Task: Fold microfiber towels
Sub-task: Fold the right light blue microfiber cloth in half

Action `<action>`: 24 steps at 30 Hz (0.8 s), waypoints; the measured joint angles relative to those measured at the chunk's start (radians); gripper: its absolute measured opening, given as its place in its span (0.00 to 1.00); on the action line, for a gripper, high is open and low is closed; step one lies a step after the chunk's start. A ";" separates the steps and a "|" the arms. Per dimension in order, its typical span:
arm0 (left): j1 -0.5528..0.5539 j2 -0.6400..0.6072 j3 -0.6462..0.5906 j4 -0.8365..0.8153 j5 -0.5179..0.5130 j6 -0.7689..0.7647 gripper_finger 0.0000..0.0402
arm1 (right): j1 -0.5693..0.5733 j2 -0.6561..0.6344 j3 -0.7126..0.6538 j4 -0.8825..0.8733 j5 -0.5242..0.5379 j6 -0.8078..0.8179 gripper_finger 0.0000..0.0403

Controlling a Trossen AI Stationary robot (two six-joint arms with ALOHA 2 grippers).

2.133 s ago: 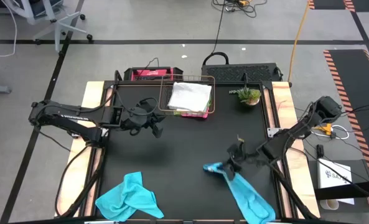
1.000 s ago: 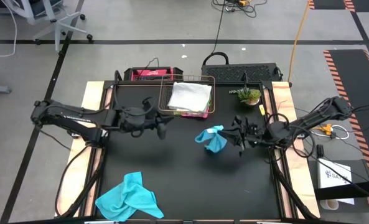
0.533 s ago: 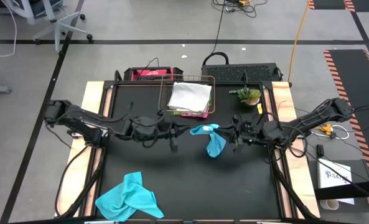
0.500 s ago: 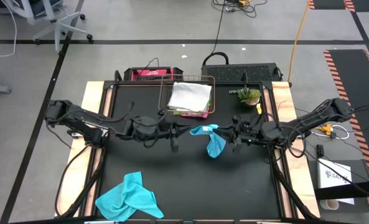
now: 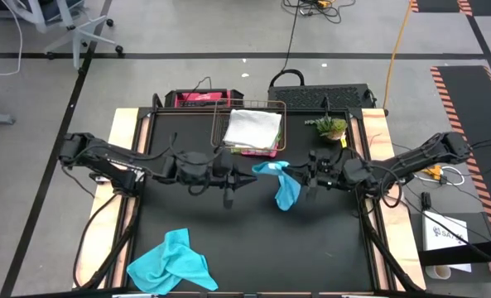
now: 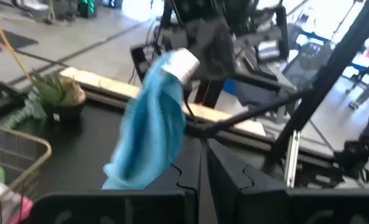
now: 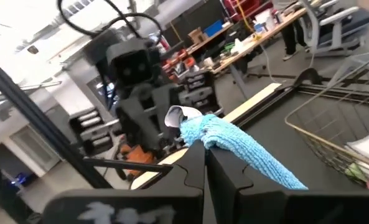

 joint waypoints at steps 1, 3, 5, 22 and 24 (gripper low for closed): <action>0.000 0.000 0.000 -0.019 0.000 0.000 0.07 | -0.004 0.001 0.000 0.000 -0.002 0.000 0.00; 0.000 0.000 0.000 -0.062 -0.001 -0.012 0.07 | -0.014 0.001 0.000 0.000 -0.027 0.000 0.00; 0.004 0.000 -0.001 -0.108 -0.006 -0.022 0.07 | -0.020 0.001 0.000 0.000 -0.035 0.009 0.00; 0.073 0.000 -0.002 -0.132 0.018 0.014 0.46 | -0.031 0.001 0.000 -0.007 -0.051 0.024 0.00; 0.072 0.000 -0.002 -0.126 0.013 0.038 0.50 | -0.037 0.001 0.000 -0.014 -0.051 0.023 0.00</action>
